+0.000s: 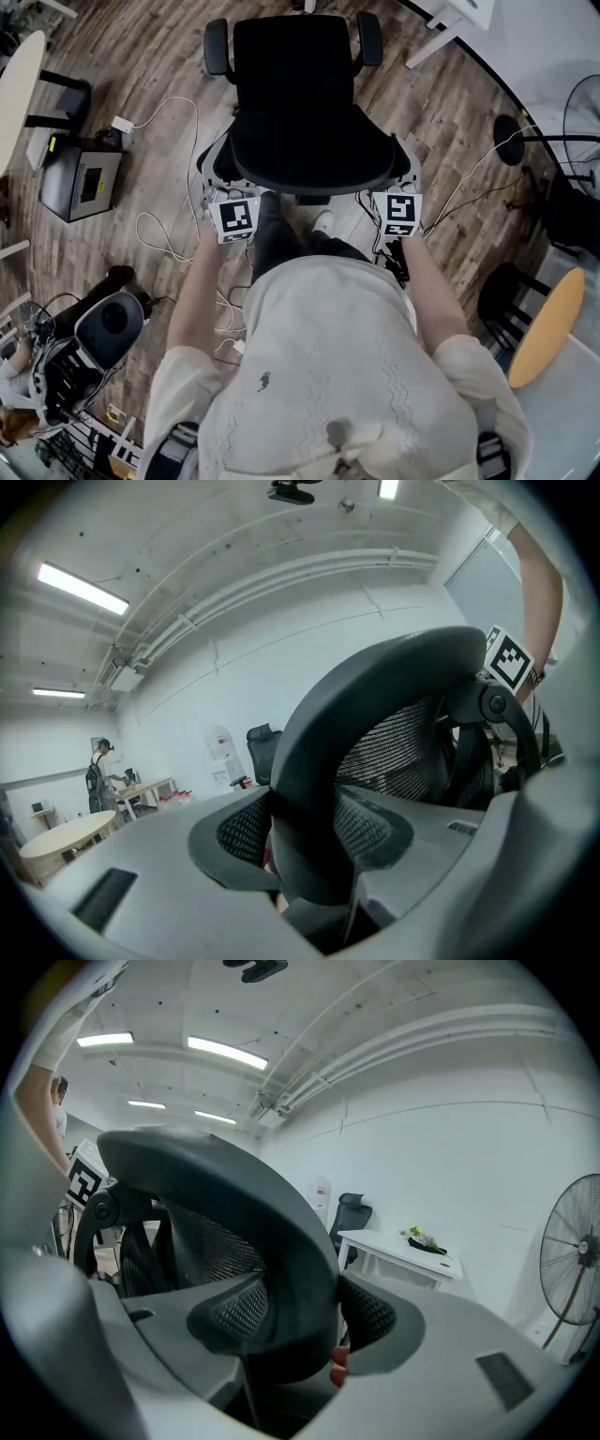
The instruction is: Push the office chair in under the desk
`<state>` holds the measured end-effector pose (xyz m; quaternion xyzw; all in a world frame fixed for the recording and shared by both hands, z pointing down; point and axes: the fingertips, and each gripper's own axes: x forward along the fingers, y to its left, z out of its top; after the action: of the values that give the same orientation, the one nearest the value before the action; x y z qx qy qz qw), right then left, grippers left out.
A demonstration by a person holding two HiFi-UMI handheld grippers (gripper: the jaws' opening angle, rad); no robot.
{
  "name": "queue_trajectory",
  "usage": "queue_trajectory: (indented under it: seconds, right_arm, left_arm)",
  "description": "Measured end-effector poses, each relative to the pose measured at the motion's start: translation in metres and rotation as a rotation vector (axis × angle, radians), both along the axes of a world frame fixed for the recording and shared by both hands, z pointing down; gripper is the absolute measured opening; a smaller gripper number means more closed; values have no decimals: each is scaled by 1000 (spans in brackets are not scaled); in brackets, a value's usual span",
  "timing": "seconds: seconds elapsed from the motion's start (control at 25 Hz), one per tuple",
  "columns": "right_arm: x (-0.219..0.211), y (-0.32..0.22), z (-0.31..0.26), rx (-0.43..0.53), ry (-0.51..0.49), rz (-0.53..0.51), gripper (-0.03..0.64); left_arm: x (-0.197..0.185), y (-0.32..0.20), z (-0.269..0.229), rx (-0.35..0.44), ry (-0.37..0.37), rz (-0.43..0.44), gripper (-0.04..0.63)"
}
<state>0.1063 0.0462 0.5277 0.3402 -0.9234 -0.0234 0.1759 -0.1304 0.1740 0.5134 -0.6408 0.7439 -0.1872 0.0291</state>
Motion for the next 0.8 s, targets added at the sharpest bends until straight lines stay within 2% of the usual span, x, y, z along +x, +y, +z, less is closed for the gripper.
queue_trajectory:
  seconds: [0.8]
  right_arm:
    - [-37,-59,-3,-16,2,102,253]
  left_arm:
    - [-48,-82,-4,-7,9,80,218]
